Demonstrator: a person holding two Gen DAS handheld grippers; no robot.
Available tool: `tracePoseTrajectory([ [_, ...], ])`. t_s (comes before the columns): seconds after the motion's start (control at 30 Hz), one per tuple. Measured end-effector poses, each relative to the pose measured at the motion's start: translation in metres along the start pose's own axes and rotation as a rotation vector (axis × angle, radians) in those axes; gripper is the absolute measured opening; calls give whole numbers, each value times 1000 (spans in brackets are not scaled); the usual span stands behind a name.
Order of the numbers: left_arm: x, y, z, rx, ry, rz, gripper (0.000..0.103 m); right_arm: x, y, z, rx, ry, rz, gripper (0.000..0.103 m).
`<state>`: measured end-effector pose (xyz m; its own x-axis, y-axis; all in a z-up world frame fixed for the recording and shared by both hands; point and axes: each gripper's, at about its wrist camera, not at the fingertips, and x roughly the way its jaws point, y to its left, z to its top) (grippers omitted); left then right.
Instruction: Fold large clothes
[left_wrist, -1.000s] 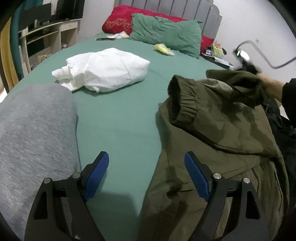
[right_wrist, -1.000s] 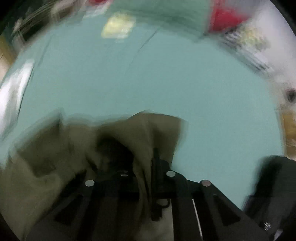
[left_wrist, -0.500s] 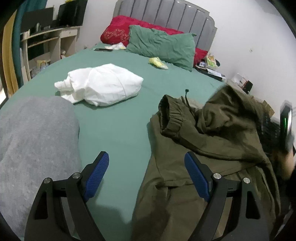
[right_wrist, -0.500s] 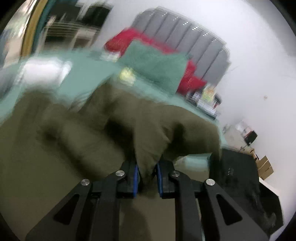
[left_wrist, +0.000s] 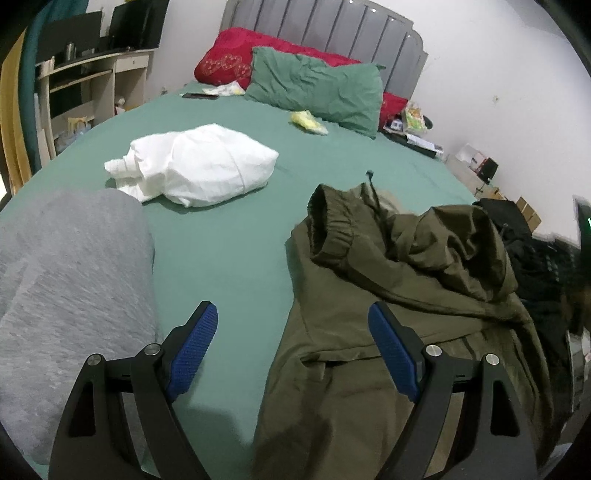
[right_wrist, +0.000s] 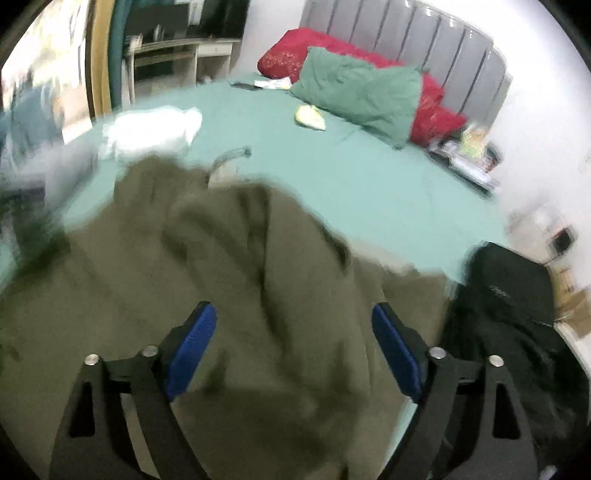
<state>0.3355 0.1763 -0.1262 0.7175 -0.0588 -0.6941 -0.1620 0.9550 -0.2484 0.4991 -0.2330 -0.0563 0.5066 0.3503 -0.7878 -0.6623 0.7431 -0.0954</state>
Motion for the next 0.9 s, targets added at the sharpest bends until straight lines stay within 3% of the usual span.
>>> tracePoseTrajectory([
  [0.1,5,-2,-2,5,20,-17,86,62,-36,42,100,121,166,88],
  [0.17,8,-4,-3,22,21,-18,86,110,-41,50,134,297,334,87],
  [0.2,9,-5,-2,31,23,-14,86,126,-34,50,108,367,351,78],
  [0.23,10,-5,-2,39,25,-10,86,132,-23,54,50,381,334,3],
  [0.33,13,-4,-1,30,34,-18,86,123,-10,77,-47,320,171,5],
  [0.4,11,-1,0,9,36,-29,86,99,-8,104,-124,177,-61,4],
  [0.47,9,0,0,-6,32,-36,86,59,8,131,-255,-39,-466,5],
  [0.5,7,0,0,-13,26,-36,86,39,20,138,-292,-150,-628,5],
  [0.57,3,0,1,-20,17,-35,86,3,54,136,-340,-351,-804,6],
  [0.63,-2,-2,2,-22,8,-45,86,0,94,109,-478,-393,-806,7],
  [0.73,-8,-8,1,-3,-3,-49,86,30,149,27,-680,-269,-648,10],
  [0.8,-10,-9,-2,10,-6,-44,86,49,175,-38,-740,-116,-460,25],
  [0.83,-10,-10,-3,14,-7,-41,86,55,185,-67,-753,-42,-375,36],
  [0.87,-11,-10,-4,17,-6,-39,86,60,197,-98,-761,36,-305,47],
  [0.9,-11,-10,-6,15,-6,-39,86,58,205,-118,-760,71,-287,51],
])
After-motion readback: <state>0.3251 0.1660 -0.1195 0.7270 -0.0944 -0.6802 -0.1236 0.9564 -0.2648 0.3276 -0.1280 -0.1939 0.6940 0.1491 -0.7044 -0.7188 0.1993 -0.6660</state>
